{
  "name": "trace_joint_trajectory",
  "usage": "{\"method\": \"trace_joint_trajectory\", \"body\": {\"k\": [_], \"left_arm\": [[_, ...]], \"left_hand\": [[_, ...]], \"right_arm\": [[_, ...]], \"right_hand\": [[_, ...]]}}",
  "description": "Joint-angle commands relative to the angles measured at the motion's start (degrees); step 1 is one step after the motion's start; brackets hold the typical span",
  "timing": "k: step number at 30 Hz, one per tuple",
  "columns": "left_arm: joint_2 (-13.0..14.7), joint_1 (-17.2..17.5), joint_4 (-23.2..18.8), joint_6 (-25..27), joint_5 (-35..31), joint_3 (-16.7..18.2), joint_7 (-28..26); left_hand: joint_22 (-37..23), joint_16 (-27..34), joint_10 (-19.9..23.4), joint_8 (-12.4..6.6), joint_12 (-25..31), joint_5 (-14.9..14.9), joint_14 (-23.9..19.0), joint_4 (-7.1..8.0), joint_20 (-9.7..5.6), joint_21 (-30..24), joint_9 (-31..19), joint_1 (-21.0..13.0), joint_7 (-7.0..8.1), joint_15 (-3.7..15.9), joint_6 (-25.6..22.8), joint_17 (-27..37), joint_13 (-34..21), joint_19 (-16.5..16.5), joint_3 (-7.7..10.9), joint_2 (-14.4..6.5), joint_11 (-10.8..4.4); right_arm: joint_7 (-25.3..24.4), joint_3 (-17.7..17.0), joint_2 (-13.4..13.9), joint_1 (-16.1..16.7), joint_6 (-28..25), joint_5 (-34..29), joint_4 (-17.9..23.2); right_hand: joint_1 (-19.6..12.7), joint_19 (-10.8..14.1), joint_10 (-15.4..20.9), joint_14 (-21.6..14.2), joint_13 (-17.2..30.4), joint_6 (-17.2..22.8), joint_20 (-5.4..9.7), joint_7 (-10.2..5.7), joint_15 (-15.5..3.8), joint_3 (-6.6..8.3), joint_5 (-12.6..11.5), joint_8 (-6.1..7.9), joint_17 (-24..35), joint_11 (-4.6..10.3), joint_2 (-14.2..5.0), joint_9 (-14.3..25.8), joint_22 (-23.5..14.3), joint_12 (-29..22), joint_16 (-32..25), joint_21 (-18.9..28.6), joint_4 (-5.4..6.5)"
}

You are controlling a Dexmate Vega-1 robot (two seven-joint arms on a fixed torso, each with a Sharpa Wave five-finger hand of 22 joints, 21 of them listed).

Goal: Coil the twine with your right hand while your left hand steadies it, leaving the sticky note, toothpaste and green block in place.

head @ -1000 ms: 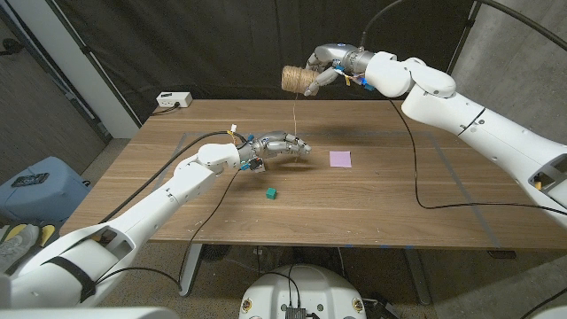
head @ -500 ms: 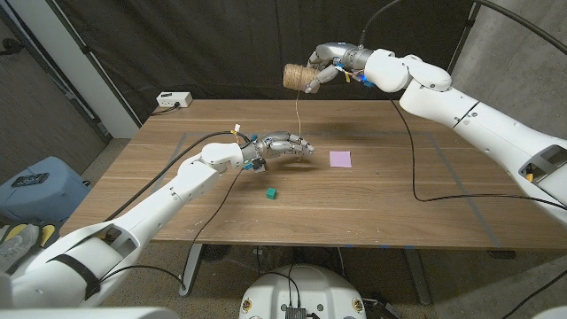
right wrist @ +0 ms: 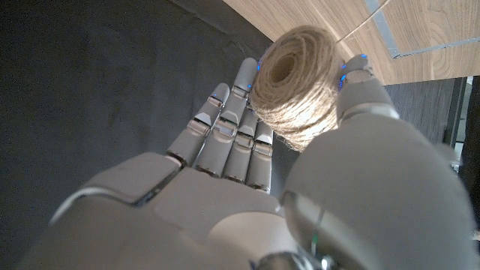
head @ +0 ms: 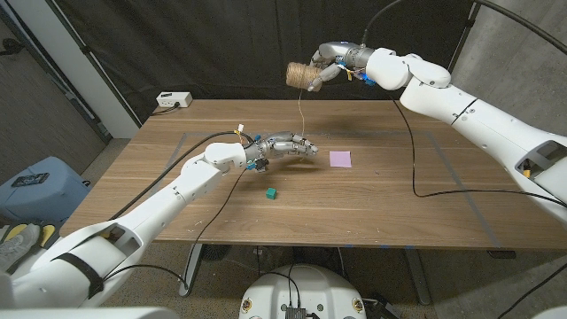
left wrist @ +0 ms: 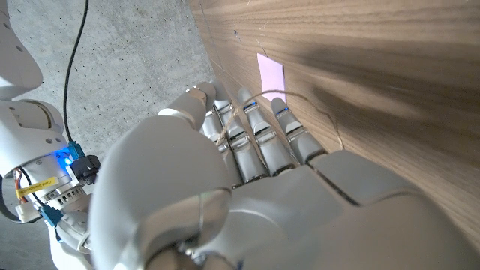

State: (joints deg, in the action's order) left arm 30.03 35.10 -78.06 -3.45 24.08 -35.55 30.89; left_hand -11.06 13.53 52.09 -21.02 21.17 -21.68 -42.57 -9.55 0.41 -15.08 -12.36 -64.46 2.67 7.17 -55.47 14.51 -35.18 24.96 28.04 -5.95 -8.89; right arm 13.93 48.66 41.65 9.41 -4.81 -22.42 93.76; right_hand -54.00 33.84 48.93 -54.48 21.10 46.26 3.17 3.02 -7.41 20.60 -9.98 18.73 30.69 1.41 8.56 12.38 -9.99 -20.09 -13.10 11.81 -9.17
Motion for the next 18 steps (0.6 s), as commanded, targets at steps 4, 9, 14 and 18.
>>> {"method": "trace_joint_trajectory", "body": {"k": [4,9,14,18], "left_arm": [[1.00,1.57,-2.92,1.18,1.10,0.18,0.49],[1.16,1.51,-3.47,1.01,1.38,0.23,1.15],[0.98,1.56,-3.36,0.99,1.86,0.36,1.53],[1.00,1.55,-3.43,0.95,2.08,0.51,1.78]], "left_hand": [[-0.10,-0.31,0.51,-0.07,-0.10,-0.37,-0.20,0.08,0.24,-0.36,-0.11,-0.59,-0.22,-0.12,-0.24,0.12,-0.26,0.09,-0.01,0.05,0.04],[-0.10,-0.37,0.39,-0.04,-0.17,-0.37,-0.04,0.10,0.27,-0.37,-0.11,-0.57,-0.25,-0.14,-0.18,0.16,-0.31,0.08,-0.02,0.01,0.16],[-0.10,-0.39,0.32,-0.04,-0.25,-0.36,-0.02,0.12,0.29,-0.36,-0.11,-0.52,-0.20,-0.11,-0.19,0.17,-0.30,0.04,-0.07,0.06,0.20],[-0.10,-0.41,0.33,-0.03,-0.26,-0.36,-0.03,0.18,0.27,-0.36,-0.11,-0.42,-0.21,-0.11,-0.16,0.15,-0.32,0.02,-0.08,0.06,0.17]], "right_arm": [[-0.81,1.00,-2.06,-1.47,0.94,0.07,-4.69],[-0.69,1.68,-3.25,-2.41,1.18,0.03,-6.96],[-0.76,1.94,-3.73,-2.84,1.02,0.03,-8.01],[-0.76,2.18,-4.16,-3.22,0.99,0.11,-9.12]], "right_hand": [[-9.27,0.12,9.02,-0.09,0.32,12.27,4.91,-11.43,-6.31,-0.14,-0.58,0.25,0.16,8.15,-9.93,0.11,-0.18,-0.39,0.37,-0.15,0.05],[-9.30,0.12,9.09,-0.05,0.42,12.27,4.92,-11.45,-6.32,-0.13,-0.59,0.24,0.16,8.14,-9.94,0.12,-0.18,-0.43,0.43,-0.15,0.03],[-9.30,0.11,9.05,-0.08,0.43,12.27,4.95,-11.39,-6.32,-0.13,-0.59,0.23,0.18,8.08,-9.96,0.12,-0.18,-0.38,0.45,-0.15,0.04],[-9.31,0.12,9.11,-0.13,0.47,12.25,4.97,-11.44,-6.34,-0.14,-0.59,0.21,0.21,8.14,-9.97,0.12,-0.18,-0.41,0.42,-0.14,0.04]]}}
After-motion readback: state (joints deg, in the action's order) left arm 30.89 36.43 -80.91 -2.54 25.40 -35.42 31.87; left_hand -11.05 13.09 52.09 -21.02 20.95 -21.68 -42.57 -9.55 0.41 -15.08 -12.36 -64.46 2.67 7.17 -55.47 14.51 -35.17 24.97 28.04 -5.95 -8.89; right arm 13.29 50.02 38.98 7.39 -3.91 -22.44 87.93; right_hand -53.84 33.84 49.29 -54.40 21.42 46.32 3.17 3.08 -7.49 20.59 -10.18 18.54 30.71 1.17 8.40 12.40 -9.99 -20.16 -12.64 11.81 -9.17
